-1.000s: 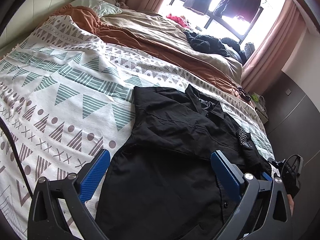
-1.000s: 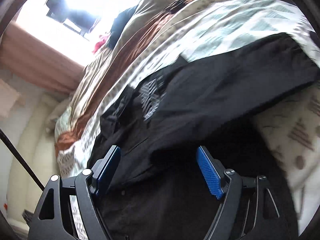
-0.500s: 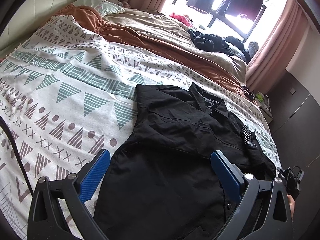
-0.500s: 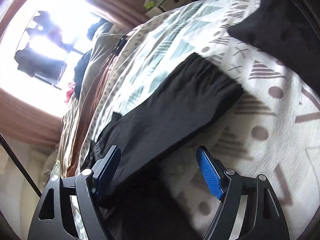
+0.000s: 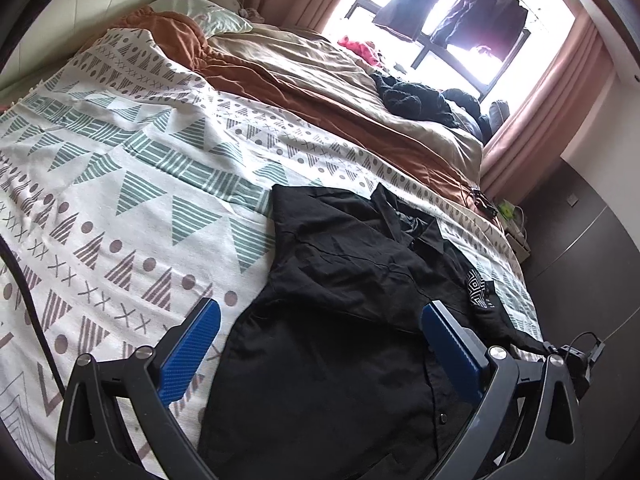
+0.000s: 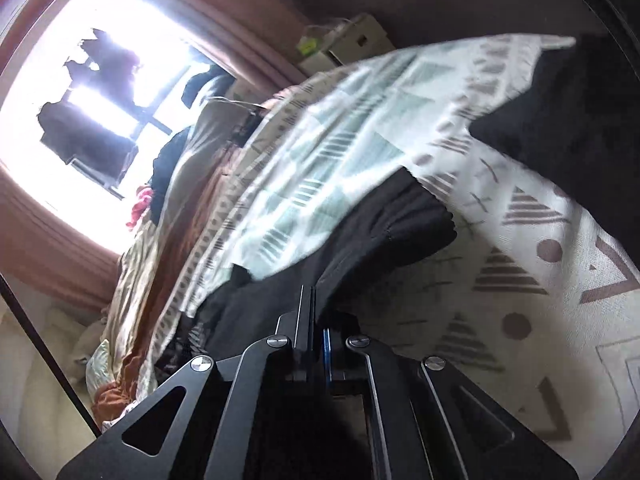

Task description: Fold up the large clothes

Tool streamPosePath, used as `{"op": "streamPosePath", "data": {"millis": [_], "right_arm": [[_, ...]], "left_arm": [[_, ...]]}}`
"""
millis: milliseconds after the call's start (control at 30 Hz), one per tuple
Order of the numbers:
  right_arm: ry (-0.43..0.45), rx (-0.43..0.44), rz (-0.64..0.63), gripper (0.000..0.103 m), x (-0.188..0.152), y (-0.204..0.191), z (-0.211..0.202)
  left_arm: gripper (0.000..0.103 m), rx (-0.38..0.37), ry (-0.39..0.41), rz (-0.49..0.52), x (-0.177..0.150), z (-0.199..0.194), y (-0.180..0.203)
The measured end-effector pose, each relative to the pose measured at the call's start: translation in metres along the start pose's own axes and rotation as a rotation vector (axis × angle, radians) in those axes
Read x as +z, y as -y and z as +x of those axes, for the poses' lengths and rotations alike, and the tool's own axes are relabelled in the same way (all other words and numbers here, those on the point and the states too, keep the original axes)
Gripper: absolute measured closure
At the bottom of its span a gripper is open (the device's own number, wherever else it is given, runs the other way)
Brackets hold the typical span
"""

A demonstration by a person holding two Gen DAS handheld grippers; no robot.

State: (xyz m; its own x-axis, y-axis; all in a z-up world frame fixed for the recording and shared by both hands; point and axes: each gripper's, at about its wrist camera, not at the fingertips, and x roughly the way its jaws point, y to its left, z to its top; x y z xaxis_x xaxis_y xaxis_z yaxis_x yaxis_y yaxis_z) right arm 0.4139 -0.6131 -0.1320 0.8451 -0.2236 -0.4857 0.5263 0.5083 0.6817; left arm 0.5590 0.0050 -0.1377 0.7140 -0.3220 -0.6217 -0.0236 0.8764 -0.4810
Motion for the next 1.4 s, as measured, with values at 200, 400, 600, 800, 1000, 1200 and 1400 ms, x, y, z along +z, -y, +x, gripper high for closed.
{"op": "streamPosePath", "data": {"millis": [200, 400, 600, 800, 1000, 1200, 1400], "right_arm": [[0.109, 0.084, -0.142, 0.103, -0.024, -0.066, -0.038], [0.143, 0.16, -0.257, 0.103, -0.063, -0.116, -0.062], [0.082, 0.242, -0.389, 0.103, -0.112, -0.17, -0.046], [-0.066, 0.312, -0.478, 0.103, -0.155, -0.195, -0.018], [-0.353, 0.366, -0.521, 0.102, -0.212, -0.205, 0.034], [-0.639, 0.353, -0.517, 0.033, -0.251, -0.2, 0.066], [-0.642, 0.345, -0.457, 0.022, -0.223, -0.19, 0.046]], "left_arm": [[0.0, -0.025, 0.006, -0.061, 0.005, -0.005, -0.016], [0.0, -0.054, 0.012, -0.087, 0.008, -0.009, -0.02], [0.0, -0.053, 0.024, -0.129, 0.012, -0.014, -0.033], [0.0, -0.055, 0.031, -0.194, 0.014, -0.016, -0.048], [0.0, -0.052, 0.028, -0.172, 0.014, -0.014, -0.043], [0.0, -0.054, 0.02, -0.161, 0.012, -0.01, -0.036], [0.0, -0.05, 0.012, -0.114, 0.011, -0.007, -0.024]]}}
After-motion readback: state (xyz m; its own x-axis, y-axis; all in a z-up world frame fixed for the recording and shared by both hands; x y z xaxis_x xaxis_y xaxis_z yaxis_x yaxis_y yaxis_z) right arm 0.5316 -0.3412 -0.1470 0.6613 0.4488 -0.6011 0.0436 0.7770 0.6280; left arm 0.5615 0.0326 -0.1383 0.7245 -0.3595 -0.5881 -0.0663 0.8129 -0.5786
